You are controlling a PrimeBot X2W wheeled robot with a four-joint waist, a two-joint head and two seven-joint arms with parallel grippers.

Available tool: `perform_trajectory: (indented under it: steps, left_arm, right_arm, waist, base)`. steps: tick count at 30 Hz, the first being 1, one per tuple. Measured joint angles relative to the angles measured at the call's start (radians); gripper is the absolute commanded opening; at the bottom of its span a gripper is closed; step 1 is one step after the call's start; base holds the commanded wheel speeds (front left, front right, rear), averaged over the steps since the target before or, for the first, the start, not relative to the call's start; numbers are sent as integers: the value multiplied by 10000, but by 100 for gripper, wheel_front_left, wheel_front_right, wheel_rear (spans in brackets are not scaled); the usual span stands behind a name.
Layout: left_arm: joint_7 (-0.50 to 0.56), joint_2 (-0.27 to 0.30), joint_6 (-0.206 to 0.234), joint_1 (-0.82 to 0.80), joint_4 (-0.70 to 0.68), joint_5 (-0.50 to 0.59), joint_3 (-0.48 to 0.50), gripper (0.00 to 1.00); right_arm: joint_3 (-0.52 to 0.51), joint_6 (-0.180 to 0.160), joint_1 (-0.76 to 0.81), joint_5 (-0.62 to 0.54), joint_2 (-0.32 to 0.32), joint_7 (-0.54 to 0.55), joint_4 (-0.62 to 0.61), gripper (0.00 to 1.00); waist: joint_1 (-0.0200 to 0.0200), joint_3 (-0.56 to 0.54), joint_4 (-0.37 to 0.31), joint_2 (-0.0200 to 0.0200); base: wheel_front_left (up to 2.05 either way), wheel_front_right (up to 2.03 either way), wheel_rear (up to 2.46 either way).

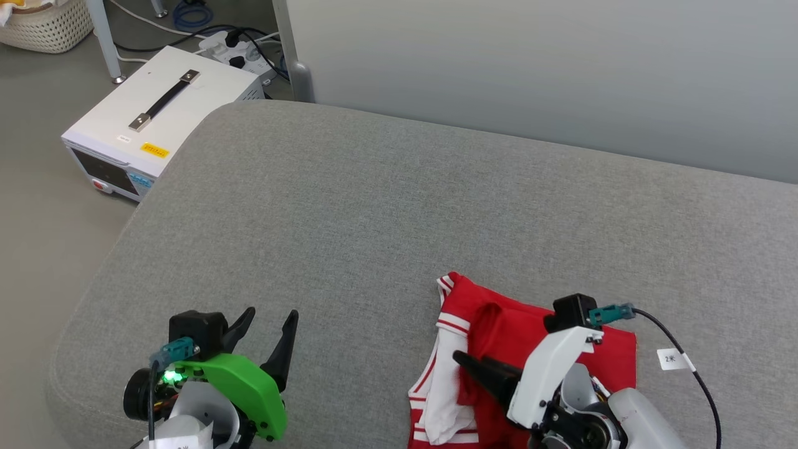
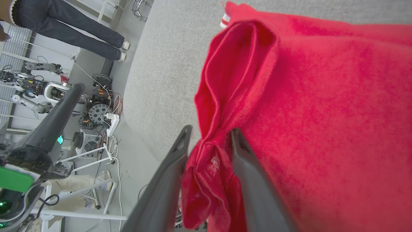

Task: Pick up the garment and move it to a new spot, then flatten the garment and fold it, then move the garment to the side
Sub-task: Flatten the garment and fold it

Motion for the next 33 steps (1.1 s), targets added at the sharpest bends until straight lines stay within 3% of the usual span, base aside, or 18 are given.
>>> perform_trajectory:
  steps: [6, 12, 17, 22, 30, 33]
  left_arm:
    - [-148, -10, 77, -2, 31, 0, 8, 100]
    - [-151, -29, 73, 0, 73, 0, -54, 100]
    - [-305, -67, 56, -1, 21, 2, -100, 100]
    - [-938, -123, 44, -26, -88, 159, 27, 100]
    - [-1643, -520, -33, -56, -366, 602, 387, 100]
    - [-1732, -819, -19, -56, -805, 1726, 1035, 100]
  right_arm:
    - [819, 0, -326, 1875, 29, -274, 161, 100]
    - [612, 0, -829, 1793, 27, -675, 491, 100]
    - [81, -2, -1012, 31, -180, -938, -50, 100]
    - [-286, -4, -1095, -2673, -1762, -1864, -1590, 100]
    - [-1810, 4, -200, -4619, -3350, -3791, -3476, 100]
    - [-2805, 4, 1009, -5049, -3515, -4581, -4188, 100]
  waist:
    - [0, 14, -13, 0]
    - [0, -44, -173, 0]
    - [0, -106, -393, 0]
    - [0, -147, -688, 0]
    - [0, -172, -1165, 1]
    - [0, -152, -1455, 1]
  base:
    - [0, 0, 0]
    - [0, 0, 0]
    - [0, 0, 0]
    - [0, 0, 0]
    - [0, 0, 0]
    - [0, 0, 0]
